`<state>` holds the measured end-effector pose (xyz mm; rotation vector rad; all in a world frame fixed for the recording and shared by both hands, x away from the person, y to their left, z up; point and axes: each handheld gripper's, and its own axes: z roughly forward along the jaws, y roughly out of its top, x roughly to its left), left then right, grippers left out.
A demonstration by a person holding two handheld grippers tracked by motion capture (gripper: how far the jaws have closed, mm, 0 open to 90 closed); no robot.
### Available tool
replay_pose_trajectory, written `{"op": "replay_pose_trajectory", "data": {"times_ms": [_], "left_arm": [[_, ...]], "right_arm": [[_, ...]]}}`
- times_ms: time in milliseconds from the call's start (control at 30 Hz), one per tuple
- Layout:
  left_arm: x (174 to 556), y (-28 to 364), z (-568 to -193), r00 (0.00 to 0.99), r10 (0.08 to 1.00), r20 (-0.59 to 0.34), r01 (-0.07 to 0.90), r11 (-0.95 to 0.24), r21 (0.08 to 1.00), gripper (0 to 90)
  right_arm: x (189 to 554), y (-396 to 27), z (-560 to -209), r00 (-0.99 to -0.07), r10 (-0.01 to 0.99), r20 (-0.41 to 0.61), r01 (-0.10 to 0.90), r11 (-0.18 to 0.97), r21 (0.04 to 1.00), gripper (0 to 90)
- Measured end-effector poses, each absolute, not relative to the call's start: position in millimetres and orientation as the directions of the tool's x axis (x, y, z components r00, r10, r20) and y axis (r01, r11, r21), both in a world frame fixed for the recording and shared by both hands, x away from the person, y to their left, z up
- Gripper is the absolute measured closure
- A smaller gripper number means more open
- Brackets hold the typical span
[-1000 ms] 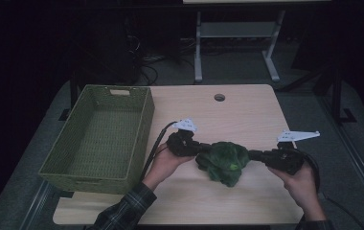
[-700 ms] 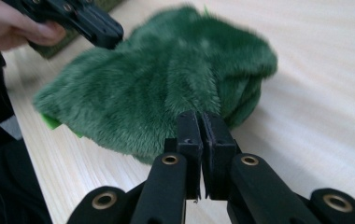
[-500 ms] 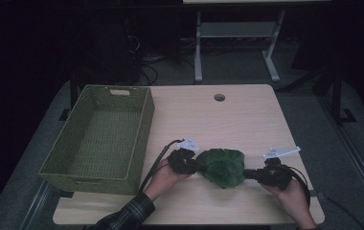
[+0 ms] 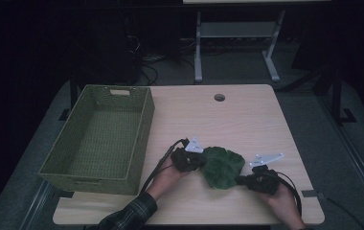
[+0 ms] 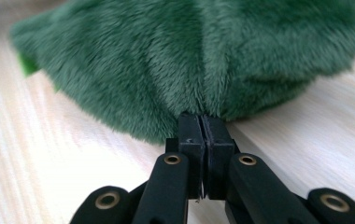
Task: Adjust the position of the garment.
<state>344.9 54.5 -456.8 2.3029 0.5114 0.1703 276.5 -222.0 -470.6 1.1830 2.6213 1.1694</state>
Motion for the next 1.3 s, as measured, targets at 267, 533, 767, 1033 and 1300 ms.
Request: {"op": "replay_pose_trajectory", "data": {"times_ms": [267, 533, 767, 1033, 1300], "left_arm": [[349.3, 59.1, -446.6, 0.894, 0.443, -0.068, 0.338, -0.568, 0.75, 76.7], [347.5, 63.8, -432.7, 0.893, 0.443, -0.087, 0.335, -0.52, 0.786, 70.0], [347.5, 67.6, -420.1, 0.892, 0.443, -0.091, 0.326, -0.49, 0.808, 65.4], [345.2, 64.0, -402.6, 0.9, 0.424, -0.103, 0.318, -0.476, 0.82, 82.3], [337.0, 48.2, -405.2, 0.911, 0.389, -0.134, 0.337, -0.519, 0.785, 89.7]], "right_arm": [[272.4, -213.0, -469.2, -0.735, 0.636, 0.234, 0.593, 0.437, 0.677, 80.0], [268.3, -226.0, -453.6, -0.728, 0.647, 0.226, 0.568, 0.385, 0.727, 59.8], [267.0, -244.7, -432.0, -0.72, 0.658, 0.221, 0.522, 0.303, 0.797, 51.9], [299.2, -261.8, -422.8, -0.681, 0.714, 0.166, 0.5, 0.287, 0.817, 86.6], [342.7, -250.1, -446.9, -0.676, 0.725, 0.132, 0.533, 0.357, 0.767, 89.8]]}}
